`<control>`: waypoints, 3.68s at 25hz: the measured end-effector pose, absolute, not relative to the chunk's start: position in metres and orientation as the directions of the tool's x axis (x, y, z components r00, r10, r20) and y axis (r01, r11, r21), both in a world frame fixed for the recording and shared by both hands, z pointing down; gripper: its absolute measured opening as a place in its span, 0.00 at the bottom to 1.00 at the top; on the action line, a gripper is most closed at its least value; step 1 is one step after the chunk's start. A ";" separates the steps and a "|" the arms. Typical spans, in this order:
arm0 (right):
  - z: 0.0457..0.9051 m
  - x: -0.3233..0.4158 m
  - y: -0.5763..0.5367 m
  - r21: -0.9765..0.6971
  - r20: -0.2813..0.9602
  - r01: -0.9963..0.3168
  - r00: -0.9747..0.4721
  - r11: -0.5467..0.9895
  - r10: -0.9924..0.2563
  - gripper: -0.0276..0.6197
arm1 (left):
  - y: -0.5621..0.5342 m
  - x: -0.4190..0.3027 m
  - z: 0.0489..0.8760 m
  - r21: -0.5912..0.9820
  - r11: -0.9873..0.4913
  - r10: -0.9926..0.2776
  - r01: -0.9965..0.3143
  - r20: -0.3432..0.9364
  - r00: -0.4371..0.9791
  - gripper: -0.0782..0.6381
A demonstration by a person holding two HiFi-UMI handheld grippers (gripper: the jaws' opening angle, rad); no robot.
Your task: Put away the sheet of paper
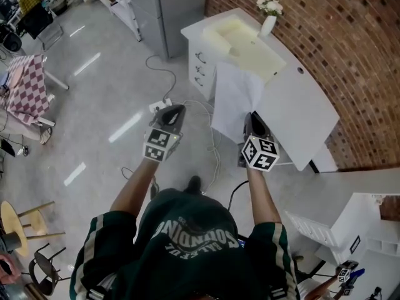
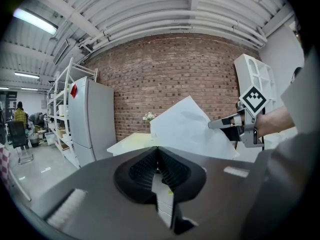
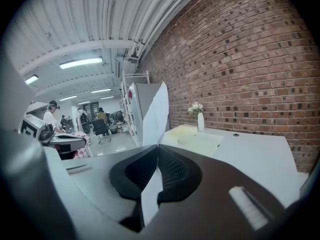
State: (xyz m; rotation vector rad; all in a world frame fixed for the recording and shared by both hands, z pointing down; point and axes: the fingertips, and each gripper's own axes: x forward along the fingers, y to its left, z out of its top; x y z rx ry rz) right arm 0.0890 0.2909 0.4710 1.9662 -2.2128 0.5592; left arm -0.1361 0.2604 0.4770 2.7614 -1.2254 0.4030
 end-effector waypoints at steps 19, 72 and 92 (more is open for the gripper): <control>0.488 0.110 0.211 -0.225 0.350 -0.972 -0.140 0.062 -0.926 0.05 | 0.181 -0.111 0.483 -0.006 -0.681 -0.705 -0.733 0.276 0.653 0.12; 0.495 0.123 -0.094 -0.238 0.363 -0.966 0.012 -0.105 -0.932 0.05 | -0.150 -0.095 0.504 0.029 -0.785 -0.585 -0.618 0.291 0.757 0.12; 0.499 0.228 -0.241 -0.230 0.391 -0.967 0.013 -0.111 -0.920 0.05 | -0.291 -0.002 0.507 0.050 -0.780 -0.578 -0.623 0.324 0.749 0.12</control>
